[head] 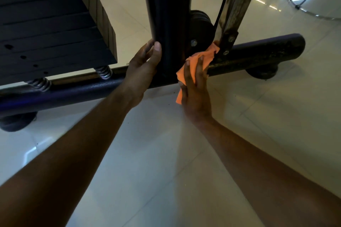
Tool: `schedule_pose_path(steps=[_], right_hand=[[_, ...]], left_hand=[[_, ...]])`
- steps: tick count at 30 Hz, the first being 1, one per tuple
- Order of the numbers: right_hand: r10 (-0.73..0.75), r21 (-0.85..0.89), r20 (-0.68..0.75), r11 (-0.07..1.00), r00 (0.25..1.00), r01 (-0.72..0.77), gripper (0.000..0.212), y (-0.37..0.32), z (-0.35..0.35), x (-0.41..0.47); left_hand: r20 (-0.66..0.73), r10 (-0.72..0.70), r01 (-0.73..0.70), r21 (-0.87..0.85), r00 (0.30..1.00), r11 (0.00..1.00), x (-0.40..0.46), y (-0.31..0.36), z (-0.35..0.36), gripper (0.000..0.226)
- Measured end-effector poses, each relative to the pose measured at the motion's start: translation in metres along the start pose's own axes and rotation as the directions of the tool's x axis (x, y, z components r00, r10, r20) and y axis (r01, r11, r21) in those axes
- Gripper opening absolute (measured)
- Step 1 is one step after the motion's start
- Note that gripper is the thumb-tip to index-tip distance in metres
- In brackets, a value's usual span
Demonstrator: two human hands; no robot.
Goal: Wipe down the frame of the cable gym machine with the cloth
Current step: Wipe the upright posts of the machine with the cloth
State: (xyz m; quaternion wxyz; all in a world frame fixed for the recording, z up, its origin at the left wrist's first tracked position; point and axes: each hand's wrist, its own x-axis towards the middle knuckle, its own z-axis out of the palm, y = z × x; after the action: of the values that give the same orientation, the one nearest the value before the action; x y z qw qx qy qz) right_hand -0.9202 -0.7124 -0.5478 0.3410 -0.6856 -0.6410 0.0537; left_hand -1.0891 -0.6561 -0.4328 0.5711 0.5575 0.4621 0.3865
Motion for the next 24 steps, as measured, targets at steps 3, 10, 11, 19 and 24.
schedule_pose_path(steps=[3,10,11,19,24], right_hand=[[-0.023,0.062,-0.005,0.998,1.000,0.023,0.066,0.002,-0.013,0.001],[0.053,0.120,0.081,0.991,0.995,-0.063,0.054,-0.012,-0.069,-0.004],[0.084,0.121,0.107,0.988,0.991,-0.096,0.052,-0.020,-0.085,-0.010],[0.205,0.046,0.283,0.973,0.937,-0.227,0.048,-0.114,-0.277,-0.052],[0.262,0.034,0.296,0.958,0.919,-0.284,0.049,-0.194,-0.434,-0.019]], left_hand=[[-0.231,0.061,-0.036,0.111,0.971,0.993,-0.012,-0.012,0.008,0.056],[-0.199,0.144,-0.043,0.441,0.969,0.897,-0.057,-0.007,0.019,0.048],[-0.167,0.134,-0.034,0.496,0.977,0.868,-0.068,0.002,0.021,0.049],[0.022,-0.024,0.002,0.695,0.999,0.719,-0.175,0.167,0.050,0.056],[0.135,-0.058,-0.068,0.768,0.989,0.637,-0.213,0.322,0.062,0.059]])
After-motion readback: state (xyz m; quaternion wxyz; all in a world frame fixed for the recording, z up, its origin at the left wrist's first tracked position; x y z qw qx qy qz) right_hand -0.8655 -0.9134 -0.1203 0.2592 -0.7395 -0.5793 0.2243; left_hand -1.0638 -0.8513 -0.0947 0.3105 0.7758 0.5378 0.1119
